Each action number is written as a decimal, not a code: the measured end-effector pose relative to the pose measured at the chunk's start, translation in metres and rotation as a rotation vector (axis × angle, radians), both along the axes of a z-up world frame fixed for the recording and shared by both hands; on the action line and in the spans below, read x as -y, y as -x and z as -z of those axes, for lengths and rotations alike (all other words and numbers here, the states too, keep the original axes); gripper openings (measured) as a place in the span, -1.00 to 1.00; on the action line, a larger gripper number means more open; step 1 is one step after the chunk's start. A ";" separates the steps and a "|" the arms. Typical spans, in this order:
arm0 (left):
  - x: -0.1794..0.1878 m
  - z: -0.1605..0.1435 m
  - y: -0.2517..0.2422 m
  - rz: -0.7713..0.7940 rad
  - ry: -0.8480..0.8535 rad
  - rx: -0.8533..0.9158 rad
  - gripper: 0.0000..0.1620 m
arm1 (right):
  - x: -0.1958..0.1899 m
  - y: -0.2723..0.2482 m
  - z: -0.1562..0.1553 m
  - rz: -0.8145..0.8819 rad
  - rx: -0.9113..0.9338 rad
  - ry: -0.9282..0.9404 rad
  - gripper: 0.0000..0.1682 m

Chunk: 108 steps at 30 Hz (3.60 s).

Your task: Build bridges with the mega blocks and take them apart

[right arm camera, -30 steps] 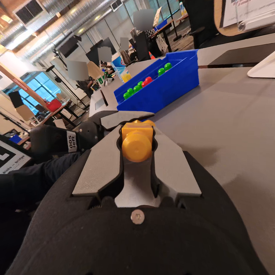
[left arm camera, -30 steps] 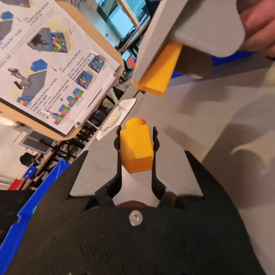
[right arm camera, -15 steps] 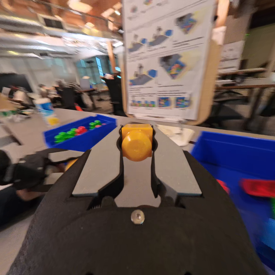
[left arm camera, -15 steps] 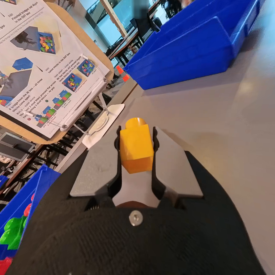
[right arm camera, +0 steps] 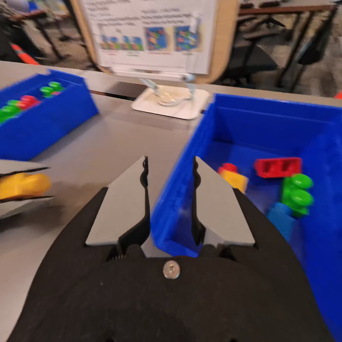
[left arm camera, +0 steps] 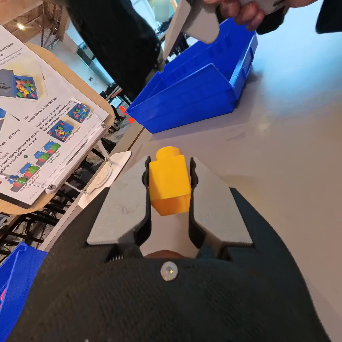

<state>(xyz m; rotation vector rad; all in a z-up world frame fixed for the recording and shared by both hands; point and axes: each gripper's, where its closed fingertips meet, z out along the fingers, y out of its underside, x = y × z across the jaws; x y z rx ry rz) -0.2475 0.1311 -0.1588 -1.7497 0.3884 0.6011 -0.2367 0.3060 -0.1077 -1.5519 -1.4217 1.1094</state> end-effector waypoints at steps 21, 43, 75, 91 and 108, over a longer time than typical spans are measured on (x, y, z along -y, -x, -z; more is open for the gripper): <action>-0.002 0.012 0.006 -0.043 0.059 0.049 -0.56 | 0.189 0.006 0.027 -0.605 0.052 0.482 -0.58; 0.015 0.066 0.075 -0.346 0.281 0.257 -0.82 | 0.079 0.044 -0.040 -0.110 -0.213 -0.214 -0.53; 0.034 0.043 0.104 -0.462 0.112 0.314 -0.56 | 0.120 0.106 0.089 -0.196 0.046 -0.183 -0.26; 0.032 0.042 0.100 -0.442 0.118 0.307 -0.56 | 0.123 0.105 0.093 -0.211 0.054 -0.162 -0.27; 0.121 -0.018 0.135 -0.663 0.001 0.254 -0.51 | 0.113 0.105 0.087 -0.195 0.034 -0.144 -0.30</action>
